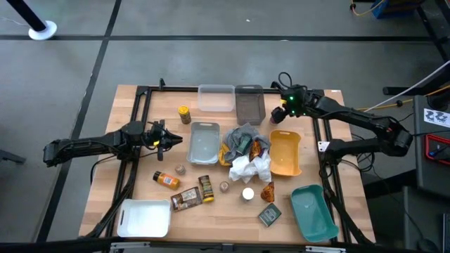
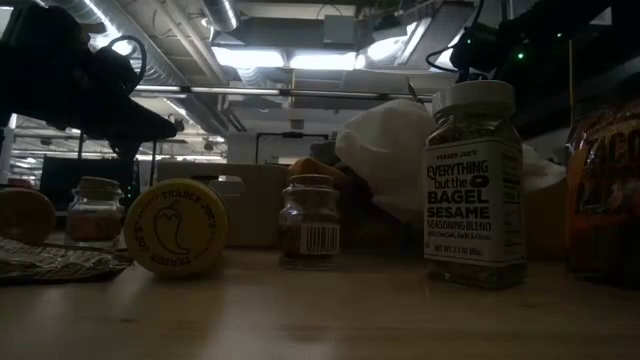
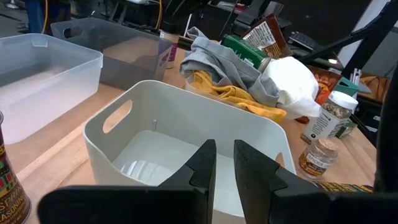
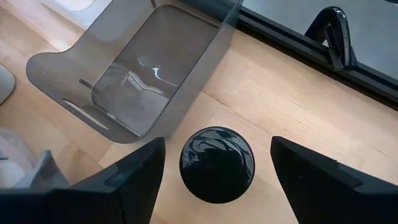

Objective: Sort spices by type
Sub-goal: Put the top black seasoning bottle into the black bin

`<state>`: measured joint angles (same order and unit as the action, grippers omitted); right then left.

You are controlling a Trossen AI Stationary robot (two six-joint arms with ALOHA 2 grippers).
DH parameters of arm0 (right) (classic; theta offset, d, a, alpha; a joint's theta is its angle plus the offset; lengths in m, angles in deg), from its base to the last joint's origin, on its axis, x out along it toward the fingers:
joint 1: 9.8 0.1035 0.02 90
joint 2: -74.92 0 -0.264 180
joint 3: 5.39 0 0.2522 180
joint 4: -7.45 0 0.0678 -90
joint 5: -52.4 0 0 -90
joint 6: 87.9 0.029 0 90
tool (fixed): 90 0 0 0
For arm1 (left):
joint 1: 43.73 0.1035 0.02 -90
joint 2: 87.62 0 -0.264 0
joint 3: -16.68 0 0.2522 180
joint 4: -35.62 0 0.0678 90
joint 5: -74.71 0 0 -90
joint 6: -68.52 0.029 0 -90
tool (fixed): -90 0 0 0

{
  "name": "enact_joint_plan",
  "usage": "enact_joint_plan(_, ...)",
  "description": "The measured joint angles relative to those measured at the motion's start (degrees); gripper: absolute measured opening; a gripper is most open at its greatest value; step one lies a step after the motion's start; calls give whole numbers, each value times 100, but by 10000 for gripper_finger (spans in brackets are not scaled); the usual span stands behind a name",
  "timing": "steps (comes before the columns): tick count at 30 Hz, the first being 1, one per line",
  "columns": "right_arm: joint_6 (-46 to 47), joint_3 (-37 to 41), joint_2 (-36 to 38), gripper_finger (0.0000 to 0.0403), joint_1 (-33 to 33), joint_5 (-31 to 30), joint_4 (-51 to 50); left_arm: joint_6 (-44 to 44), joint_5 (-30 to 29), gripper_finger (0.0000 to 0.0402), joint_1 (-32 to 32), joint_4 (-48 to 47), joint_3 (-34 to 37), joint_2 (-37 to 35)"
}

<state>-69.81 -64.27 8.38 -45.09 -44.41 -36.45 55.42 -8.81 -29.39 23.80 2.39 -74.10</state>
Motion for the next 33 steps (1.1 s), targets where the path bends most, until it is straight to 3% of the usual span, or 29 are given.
enact_joint_plan(25,2,214,-7,291,0,2,21,0,2,45,-1,-2,0,0)
enact_joint_plan(33,-32,214,-533,291,0,2,88,2,2,45,0,-2,0,1)
